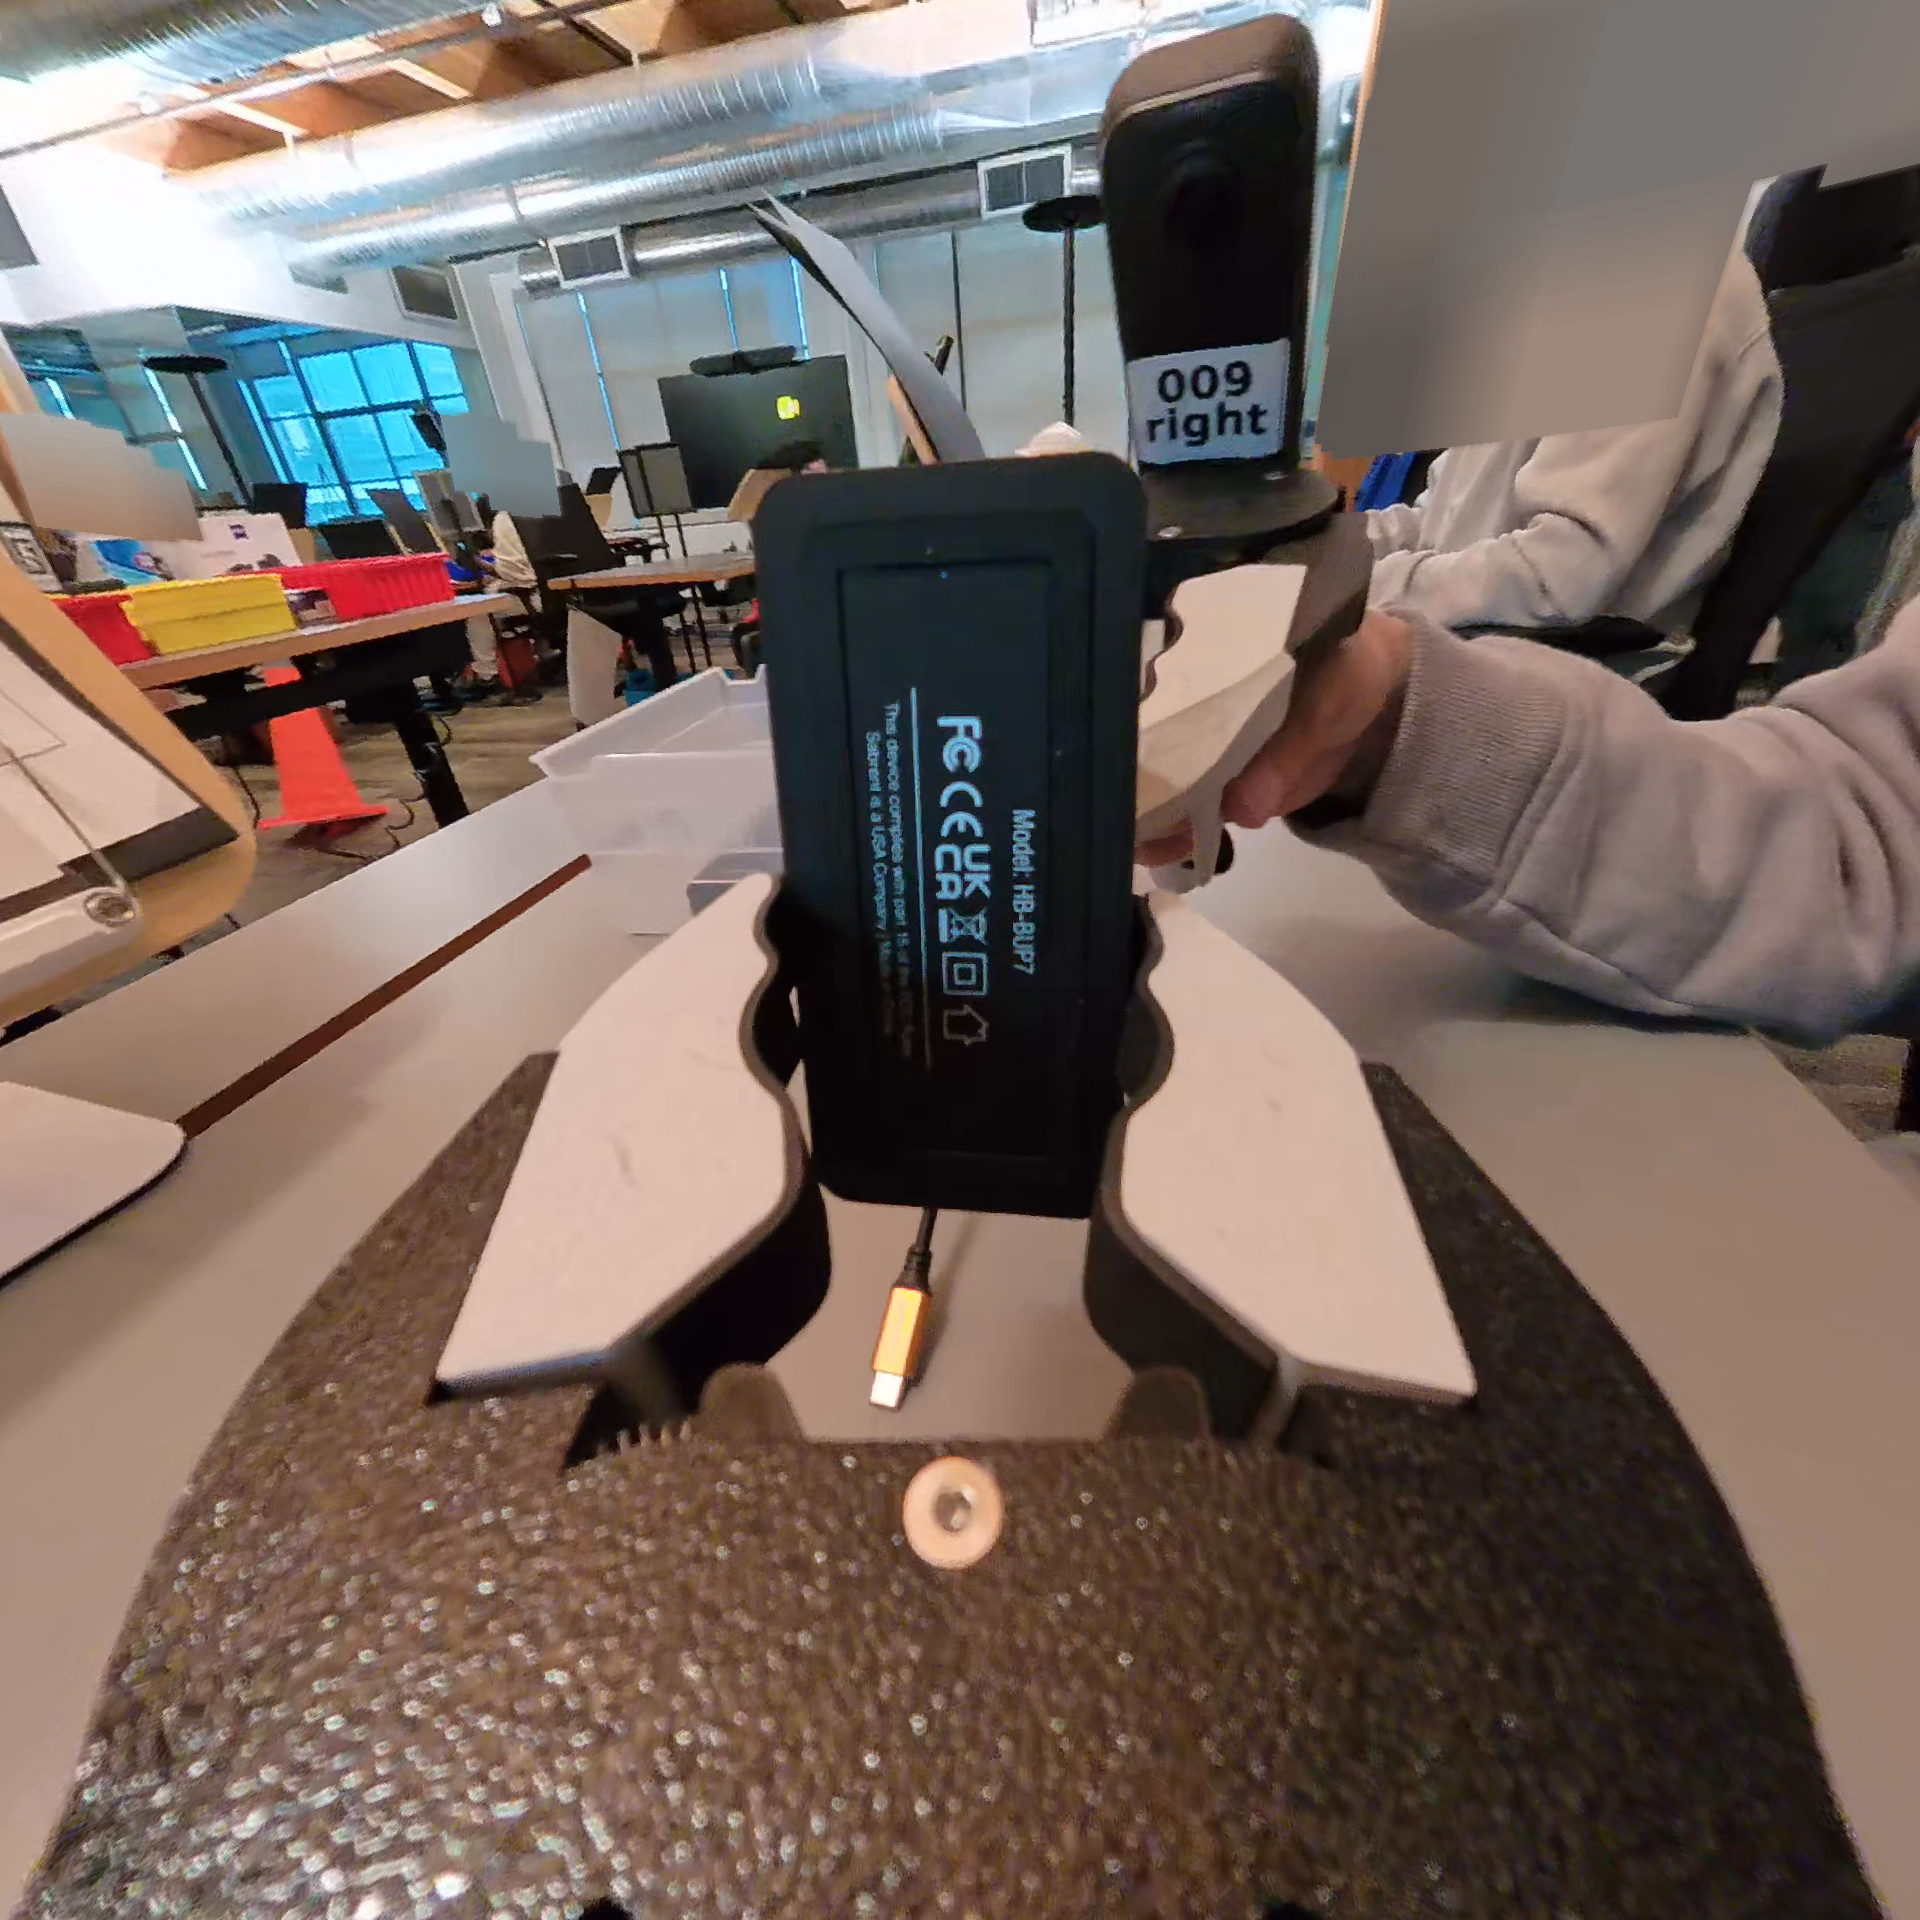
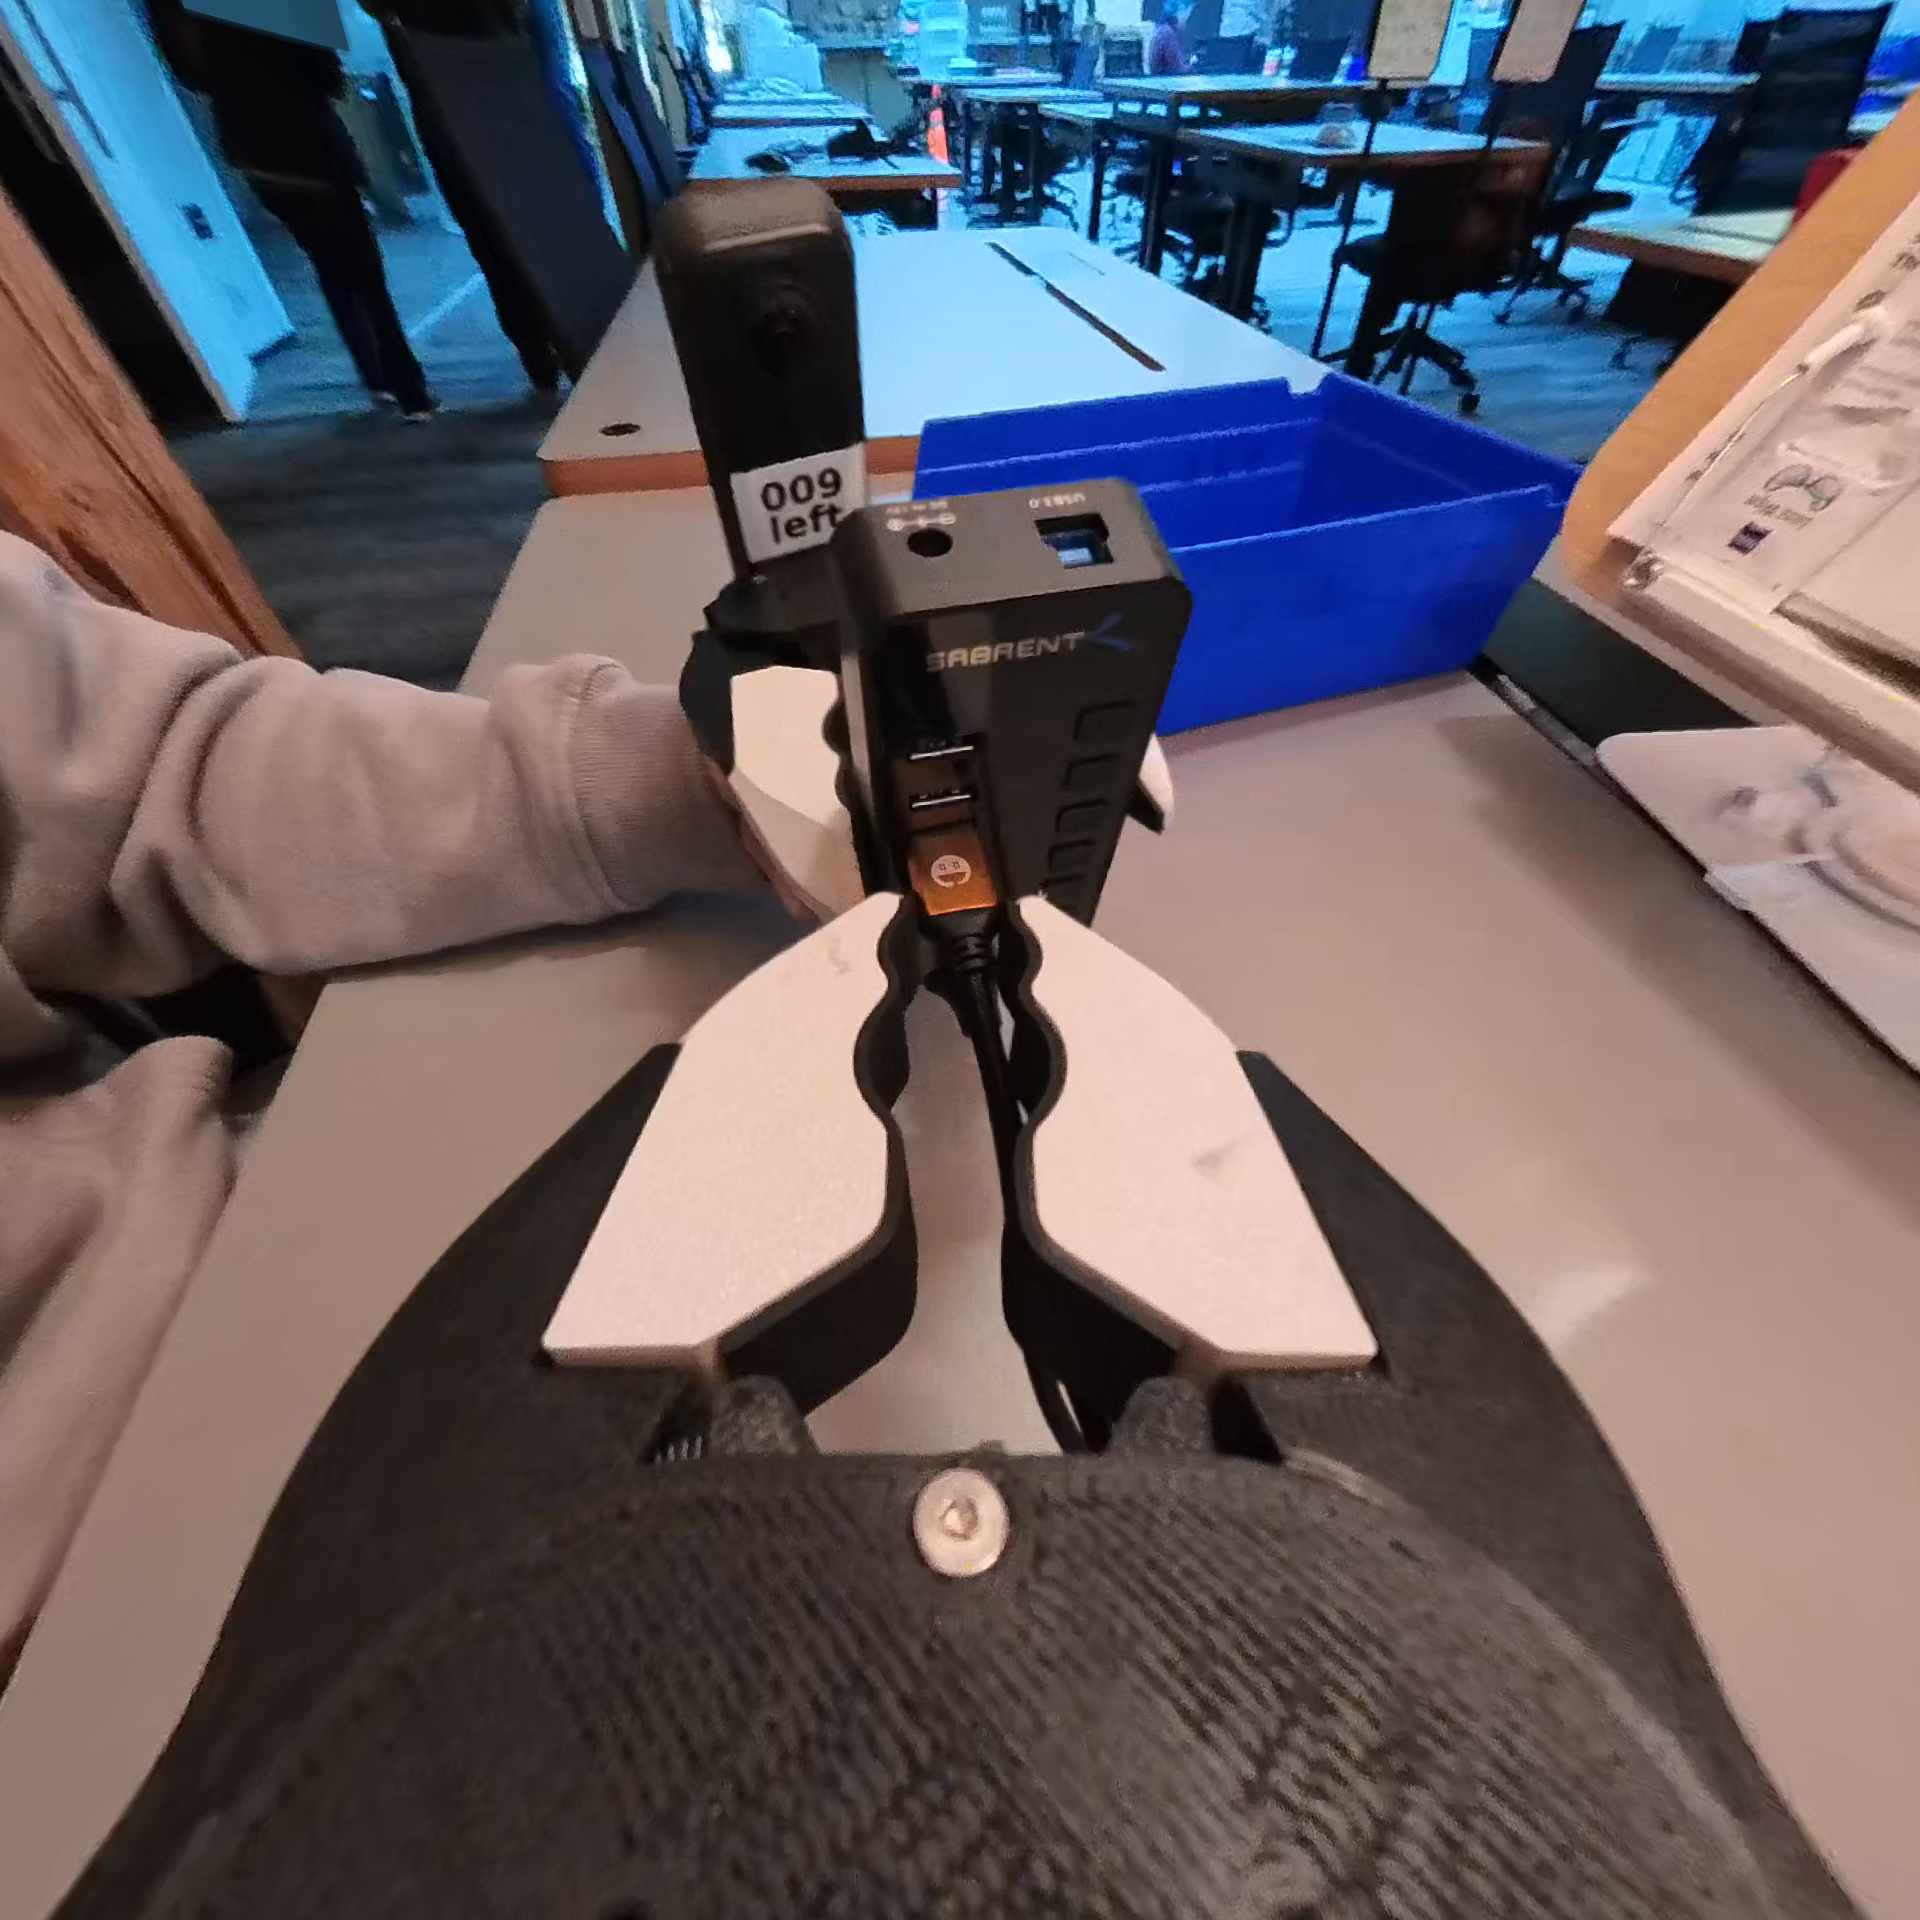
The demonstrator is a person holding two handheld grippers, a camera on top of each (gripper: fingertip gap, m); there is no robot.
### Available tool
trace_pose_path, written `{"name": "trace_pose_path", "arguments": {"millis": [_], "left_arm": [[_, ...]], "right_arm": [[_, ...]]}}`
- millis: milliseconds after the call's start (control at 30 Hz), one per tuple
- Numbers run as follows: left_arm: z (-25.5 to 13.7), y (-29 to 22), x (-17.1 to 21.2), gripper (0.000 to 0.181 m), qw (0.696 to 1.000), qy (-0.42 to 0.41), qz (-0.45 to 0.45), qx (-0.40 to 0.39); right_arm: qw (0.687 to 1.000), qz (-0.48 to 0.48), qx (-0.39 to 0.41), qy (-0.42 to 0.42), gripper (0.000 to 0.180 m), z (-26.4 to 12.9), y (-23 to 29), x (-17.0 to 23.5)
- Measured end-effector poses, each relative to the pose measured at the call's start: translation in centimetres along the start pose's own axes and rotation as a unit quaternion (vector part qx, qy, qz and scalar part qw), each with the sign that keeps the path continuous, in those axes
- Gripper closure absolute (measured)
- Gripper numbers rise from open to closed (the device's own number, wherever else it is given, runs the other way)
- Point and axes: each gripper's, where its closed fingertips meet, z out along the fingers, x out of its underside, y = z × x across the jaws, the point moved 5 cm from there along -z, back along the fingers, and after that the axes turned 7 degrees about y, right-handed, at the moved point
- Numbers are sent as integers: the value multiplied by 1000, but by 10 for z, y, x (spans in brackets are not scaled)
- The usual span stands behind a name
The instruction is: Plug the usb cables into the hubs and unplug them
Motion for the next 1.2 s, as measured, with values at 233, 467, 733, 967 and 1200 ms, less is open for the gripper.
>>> {"name": "trace_pose_path", "arguments": {"millis": [233, 467, 733, 967, 1200], "left_arm": [[1, -4, 8, 120, 999, 49, 11, 14], [7, -4, 12, 120, 996, 84, -30, 14], [12, 2, 13, 120, 997, 65, -33, -22], [12, 3, 7, 120, 999, 25, -33, -24], [8, -2, 6, 120, 999, 34, -9, -11]], "right_arm": [[999, -36, -6, 14, 165, 4, 1, 9], [999, -43, 5, 4, 164, 2, 0, 5], [1000, -15, 16, -11, 164, 0, -8, 7], [1000, 13, 8, 7, 165, -6, -10, 6], [999, -9, -13, 44, 164, -5, -6, 12]]}}
